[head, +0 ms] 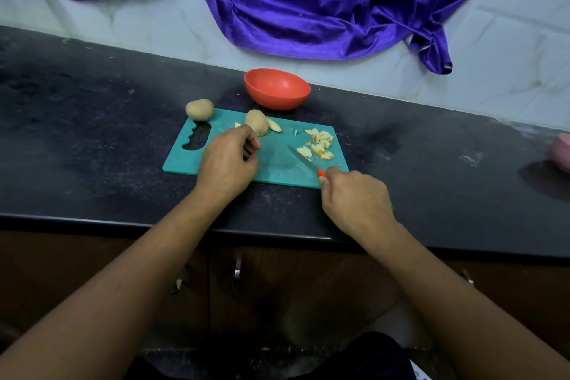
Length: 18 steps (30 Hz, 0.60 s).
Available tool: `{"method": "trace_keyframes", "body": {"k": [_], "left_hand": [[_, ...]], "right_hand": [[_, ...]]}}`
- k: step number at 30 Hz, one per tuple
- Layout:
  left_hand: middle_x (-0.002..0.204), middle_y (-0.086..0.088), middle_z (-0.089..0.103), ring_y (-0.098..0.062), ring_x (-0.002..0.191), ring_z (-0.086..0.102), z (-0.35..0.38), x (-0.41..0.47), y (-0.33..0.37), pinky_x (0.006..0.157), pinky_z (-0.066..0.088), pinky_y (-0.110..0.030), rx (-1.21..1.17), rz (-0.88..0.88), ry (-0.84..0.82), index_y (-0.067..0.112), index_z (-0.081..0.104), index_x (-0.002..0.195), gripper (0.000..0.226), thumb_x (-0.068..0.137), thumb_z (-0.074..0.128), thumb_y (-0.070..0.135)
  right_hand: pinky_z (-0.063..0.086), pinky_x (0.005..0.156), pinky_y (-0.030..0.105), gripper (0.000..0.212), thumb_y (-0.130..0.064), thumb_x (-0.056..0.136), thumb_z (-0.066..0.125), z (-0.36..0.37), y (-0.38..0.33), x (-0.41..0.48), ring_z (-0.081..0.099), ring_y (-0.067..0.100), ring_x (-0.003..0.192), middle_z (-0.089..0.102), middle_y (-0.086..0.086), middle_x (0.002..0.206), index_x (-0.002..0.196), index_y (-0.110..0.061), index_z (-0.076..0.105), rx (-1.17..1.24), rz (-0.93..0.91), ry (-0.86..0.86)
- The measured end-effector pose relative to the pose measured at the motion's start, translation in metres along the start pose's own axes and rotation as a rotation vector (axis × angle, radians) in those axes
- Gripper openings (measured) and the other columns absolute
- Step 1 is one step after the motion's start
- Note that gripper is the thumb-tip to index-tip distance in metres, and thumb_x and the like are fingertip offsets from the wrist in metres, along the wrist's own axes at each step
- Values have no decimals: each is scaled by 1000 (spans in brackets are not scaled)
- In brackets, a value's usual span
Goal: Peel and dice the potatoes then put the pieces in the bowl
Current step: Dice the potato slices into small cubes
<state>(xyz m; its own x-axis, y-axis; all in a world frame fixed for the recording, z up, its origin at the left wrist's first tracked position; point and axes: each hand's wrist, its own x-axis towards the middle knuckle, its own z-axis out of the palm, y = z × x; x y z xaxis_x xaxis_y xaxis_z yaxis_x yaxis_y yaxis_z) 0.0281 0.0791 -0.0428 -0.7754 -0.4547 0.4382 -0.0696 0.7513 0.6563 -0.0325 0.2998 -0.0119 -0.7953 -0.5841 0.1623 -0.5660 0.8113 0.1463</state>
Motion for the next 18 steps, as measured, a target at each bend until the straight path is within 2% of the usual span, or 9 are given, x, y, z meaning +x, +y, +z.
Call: {"method": "trace_keyframes", "body": {"k": [5,9,13,18], "left_hand": [[88,10,65,-8,81,63,1,0,1,78,57,-37,28,3,-4,26,62,88,23,82,68,4],[88,10,65,-7,81,62,1,0,1,77,56,-34,44,6,2,27,63,88,22,82,68,6],[90,10,65,-7,84,62,1,0,2,79,55,-33,56,7,-6,26,65,91,20,84,69,8],[90,11,65,-7,83,63,0,6,0,78,57,-38,49,18,-16,27,65,91,14,87,70,14]], "right_hand": [[48,60,36,37,-45,109,30,1,14,18,55,16,71,57,-1,84,119,-20,56,-46,24,-8],[45,61,37,38,-43,109,29,6,20,32,56,20,71,57,0,84,111,-19,59,-24,26,19],[41,60,37,36,-43,109,31,6,20,38,54,19,71,57,-1,83,103,-19,57,78,69,-10],[42,54,35,32,-47,109,31,17,8,17,53,13,63,55,-5,74,100,-25,52,218,71,86]]}}
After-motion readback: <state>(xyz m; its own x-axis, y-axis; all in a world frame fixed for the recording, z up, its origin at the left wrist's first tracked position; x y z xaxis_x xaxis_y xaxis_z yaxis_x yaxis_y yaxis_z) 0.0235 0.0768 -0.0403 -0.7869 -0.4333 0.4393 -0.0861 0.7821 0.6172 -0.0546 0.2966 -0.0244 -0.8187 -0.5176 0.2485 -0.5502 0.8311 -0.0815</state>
